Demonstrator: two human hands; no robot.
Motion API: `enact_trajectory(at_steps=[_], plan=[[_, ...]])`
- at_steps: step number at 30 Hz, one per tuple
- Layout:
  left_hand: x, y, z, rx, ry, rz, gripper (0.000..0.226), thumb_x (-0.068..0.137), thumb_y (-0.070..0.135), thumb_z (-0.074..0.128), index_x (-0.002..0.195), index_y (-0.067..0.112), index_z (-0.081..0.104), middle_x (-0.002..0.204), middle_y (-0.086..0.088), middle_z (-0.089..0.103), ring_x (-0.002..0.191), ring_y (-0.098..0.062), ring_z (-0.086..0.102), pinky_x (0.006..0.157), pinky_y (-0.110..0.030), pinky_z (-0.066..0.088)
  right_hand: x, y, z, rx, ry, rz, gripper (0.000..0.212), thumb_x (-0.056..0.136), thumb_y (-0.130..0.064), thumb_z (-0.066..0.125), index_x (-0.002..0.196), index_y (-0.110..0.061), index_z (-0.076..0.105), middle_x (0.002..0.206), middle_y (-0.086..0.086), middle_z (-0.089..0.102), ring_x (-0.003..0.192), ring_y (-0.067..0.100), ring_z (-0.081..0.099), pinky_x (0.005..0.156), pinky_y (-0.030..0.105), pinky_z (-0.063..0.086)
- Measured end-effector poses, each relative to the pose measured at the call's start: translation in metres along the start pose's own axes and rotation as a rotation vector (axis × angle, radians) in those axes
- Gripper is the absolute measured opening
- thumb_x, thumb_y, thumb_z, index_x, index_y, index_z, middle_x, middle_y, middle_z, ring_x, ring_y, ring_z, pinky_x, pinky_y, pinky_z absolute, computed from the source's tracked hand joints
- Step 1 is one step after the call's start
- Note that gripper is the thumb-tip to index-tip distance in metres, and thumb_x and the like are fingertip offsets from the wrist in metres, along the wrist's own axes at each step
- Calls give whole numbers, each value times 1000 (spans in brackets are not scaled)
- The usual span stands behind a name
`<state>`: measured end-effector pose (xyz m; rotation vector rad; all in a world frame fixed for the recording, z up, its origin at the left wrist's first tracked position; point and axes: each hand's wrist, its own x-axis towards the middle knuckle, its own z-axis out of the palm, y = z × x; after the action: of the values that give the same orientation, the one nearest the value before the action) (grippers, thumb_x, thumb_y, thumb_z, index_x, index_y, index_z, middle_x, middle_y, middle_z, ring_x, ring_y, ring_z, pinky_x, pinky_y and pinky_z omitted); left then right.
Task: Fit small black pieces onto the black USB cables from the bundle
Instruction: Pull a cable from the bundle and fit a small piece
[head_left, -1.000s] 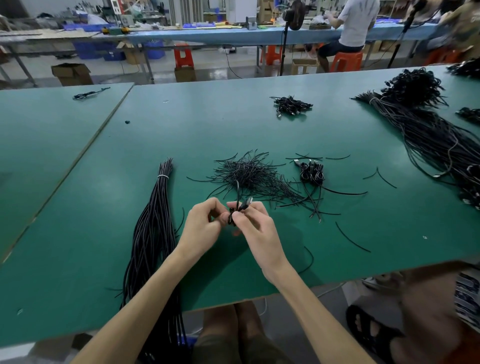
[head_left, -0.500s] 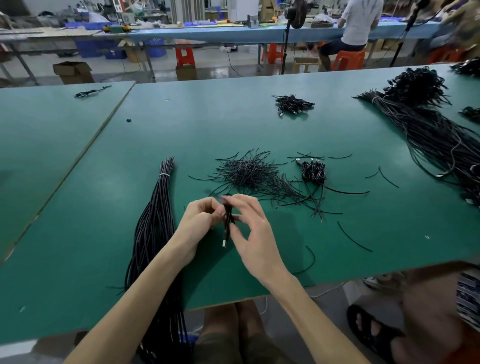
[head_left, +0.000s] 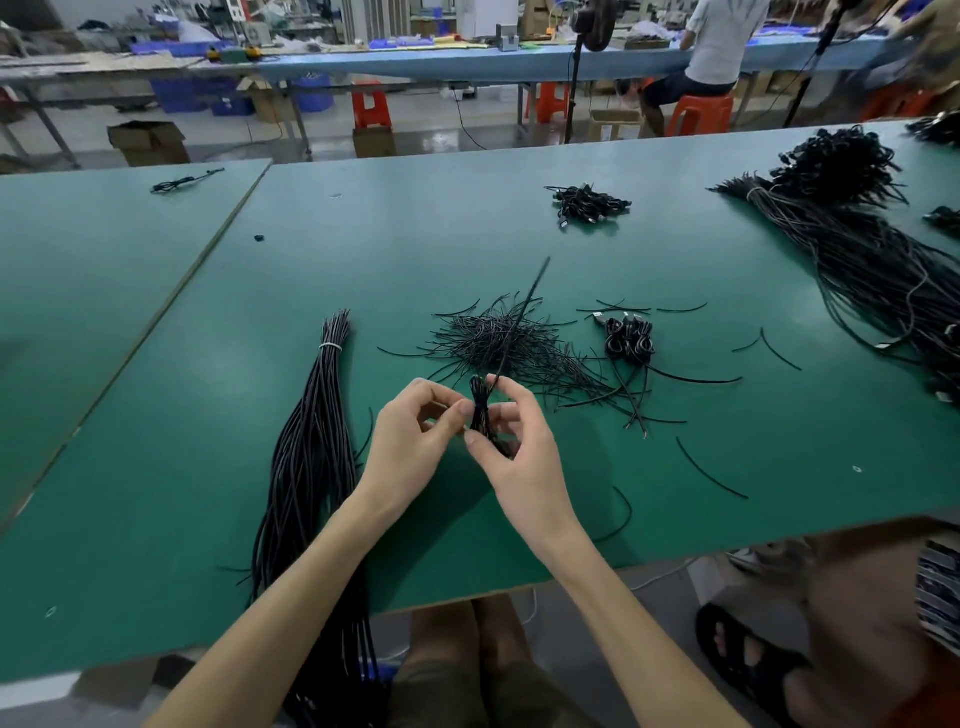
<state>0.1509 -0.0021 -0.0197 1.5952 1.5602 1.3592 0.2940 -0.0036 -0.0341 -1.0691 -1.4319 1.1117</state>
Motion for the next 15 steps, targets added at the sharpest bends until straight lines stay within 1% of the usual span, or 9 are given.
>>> enact_trajectory(at_steps=[2, 3, 6, 8, 10, 11, 12, 14, 15], plan=[[1, -3, 1, -27, -33, -30, 5, 96, 17, 71, 92, 15, 69, 84, -1, 72, 71, -5, 66, 68, -21, 50, 0, 1, -2, 48, 26, 24, 48, 95, -10, 72, 138, -26, 55, 106, 0, 63, 100, 6, 63, 90, 15, 49], [2, -3, 2, -46, -60, -57, 8, 97, 21, 70, 95, 14, 68, 82, 0, 74, 69, -5, 67, 66, -20, 49, 1, 1, -4, 64, 38, 30, 45, 96, -9, 71, 135, -26, 57, 106, -1, 64, 100, 6, 64, 90, 15, 50], [1, -4, 4, -136, -153, -105, 21, 99, 37, 65, 104, 17, 70, 81, -2, 76, 74, -11, 71, 67, -21, 50, 1, 2, -5, 164, 52, 47, 36, 97, -5, 67, 128, -24, 60, 107, 3, 70, 96, 8, 69, 86, 18, 53], [1, -4, 0, -275, -205, -130, 31, 99, 45, 62, 109, 18, 73, 88, -11, 74, 78, -20, 69, 67, -26, 51, 1, 1, -5, 275, 54, 64, 28, 99, -5, 65, 122, -19, 60, 103, 8, 74, 89, 15, 74, 80, 20, 55], [1, -4, -4, -395, -276, -137, 36, 100, 45, 58, 115, 17, 76, 97, -22, 70, 84, -22, 65, 68, -26, 51, 1, 0, -7, 354, 56, 62, 19, 100, -6, 64, 117, -14, 61, 100, 9, 77, 85, 20, 75, 76, 23, 57], [1, -5, -6, -420, -294, -138, 36, 99, 44, 60, 117, 17, 76, 98, -22, 70, 86, -21, 63, 69, -27, 51, 1, 1, -7, 386, 57, 63, 16, 100, -5, 64, 115, -11, 61, 100, 10, 77, 85, 21, 75, 74, 25, 58], [1, -5, -6, -428, -298, -139, 37, 95, 44, 64, 118, 17, 76, 96, -17, 70, 87, -21, 61, 70, -28, 50, 1, 1, -7, 409, 60, 68, 14, 100, -5, 64, 113, -9, 61, 101, 10, 78, 84, 23, 76, 73, 26, 58], [2, -5, -6, -411, -279, -140, 41, 88, 43, 73, 116, 13, 75, 93, -9, 71, 83, -23, 58, 70, -32, 48, 2, 2, -8, 416, 67, 82, 10, 99, -5, 66, 108, -5, 62, 98, 10, 78, 77, 24, 75, 71, 26, 59], [2, -5, -5, -403, -270, -135, 42, 86, 42, 75, 114, 10, 75, 90, -9, 71, 81, -24, 57, 70, -31, 47, 1, 3, -8, 405, 66, 85, 9, 98, -5, 67, 105, -5, 62, 96, 10, 78, 73, 24, 75, 70, 26, 58]])
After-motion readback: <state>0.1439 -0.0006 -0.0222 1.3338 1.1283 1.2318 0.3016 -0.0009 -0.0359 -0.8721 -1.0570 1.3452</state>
